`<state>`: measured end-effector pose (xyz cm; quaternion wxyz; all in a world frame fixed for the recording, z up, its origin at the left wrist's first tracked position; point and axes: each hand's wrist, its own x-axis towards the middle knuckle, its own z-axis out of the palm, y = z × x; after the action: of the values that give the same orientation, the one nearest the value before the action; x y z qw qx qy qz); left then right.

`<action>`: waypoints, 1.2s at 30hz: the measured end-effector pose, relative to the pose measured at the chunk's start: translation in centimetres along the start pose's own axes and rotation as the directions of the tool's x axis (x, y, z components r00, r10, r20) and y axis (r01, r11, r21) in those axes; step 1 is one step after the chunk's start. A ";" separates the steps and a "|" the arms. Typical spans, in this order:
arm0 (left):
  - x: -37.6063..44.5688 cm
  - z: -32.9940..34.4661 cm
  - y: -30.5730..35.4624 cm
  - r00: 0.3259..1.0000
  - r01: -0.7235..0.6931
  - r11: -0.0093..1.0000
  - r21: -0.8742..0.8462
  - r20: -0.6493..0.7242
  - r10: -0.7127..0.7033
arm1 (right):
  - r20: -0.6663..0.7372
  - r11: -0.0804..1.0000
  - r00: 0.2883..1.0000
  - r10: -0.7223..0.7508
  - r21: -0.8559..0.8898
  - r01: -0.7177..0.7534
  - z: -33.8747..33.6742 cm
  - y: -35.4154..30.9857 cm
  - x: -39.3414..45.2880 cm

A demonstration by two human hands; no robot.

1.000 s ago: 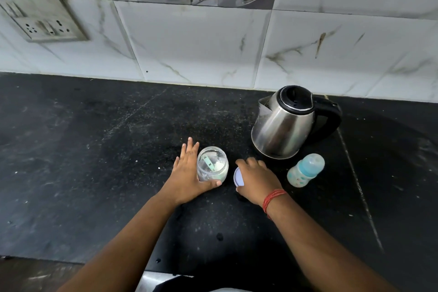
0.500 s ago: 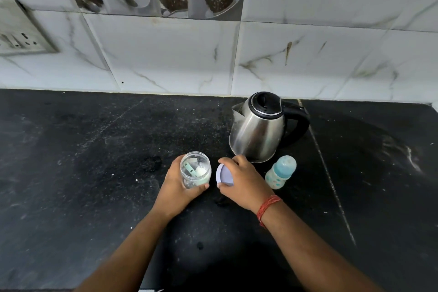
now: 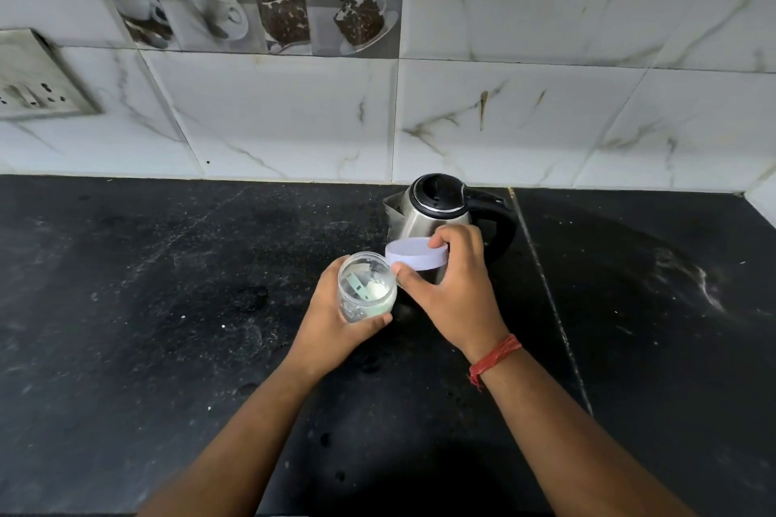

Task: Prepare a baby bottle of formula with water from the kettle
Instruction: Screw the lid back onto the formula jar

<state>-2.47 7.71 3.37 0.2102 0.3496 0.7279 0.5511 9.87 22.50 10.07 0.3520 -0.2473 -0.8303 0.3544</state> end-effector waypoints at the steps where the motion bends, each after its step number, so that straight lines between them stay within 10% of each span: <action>1: 0.1 0.3 0.3 1.000 -0.009 1.000 0.004 0.008 0.009 | 0.024 1.000 1.000 -0.019 0.015 0.019 -0.4 -0.1 0.2; 7: 0.3 1.8 2.4 1.000 -0.025 1.000 0.017 0.000 0.025 | 0.476 0.986 0.875 -0.092 -0.081 0.147 -2.1 -0.2 0.9; 18: 0.0 1.4 3.5 0.994 -0.013 0.988 0.153 0.107 -0.004 | 0.787 0.890 0.617 -0.031 -0.259 0.374 -5.4 -1.7 3.3; 28: -1.2 0.7 4.8 1.000 0.012 0.984 0.176 -0.023 -0.009 | 0.590 0.690 0.802 0.094 -0.619 0.375 -5.3 -3.3 3.2; 33: -1.0 0.3 5.1 0.999 0.012 0.991 0.132 0.043 -0.018 | 0.783 0.847 0.605 -0.142 -0.221 0.484 -5.2 -2.3 3.6; 36: -1.0 0.2 5.4 0.997 0.021 0.990 0.138 0.075 -0.032 | 0.726 0.822 0.673 -0.140 -0.293 0.488 -5.0 -2.5 3.4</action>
<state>-0.18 7.87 8.41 0.2207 0.3745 0.7601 0.4831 11.08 25.25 15.85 0.0129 -0.0262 -0.9895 0.1416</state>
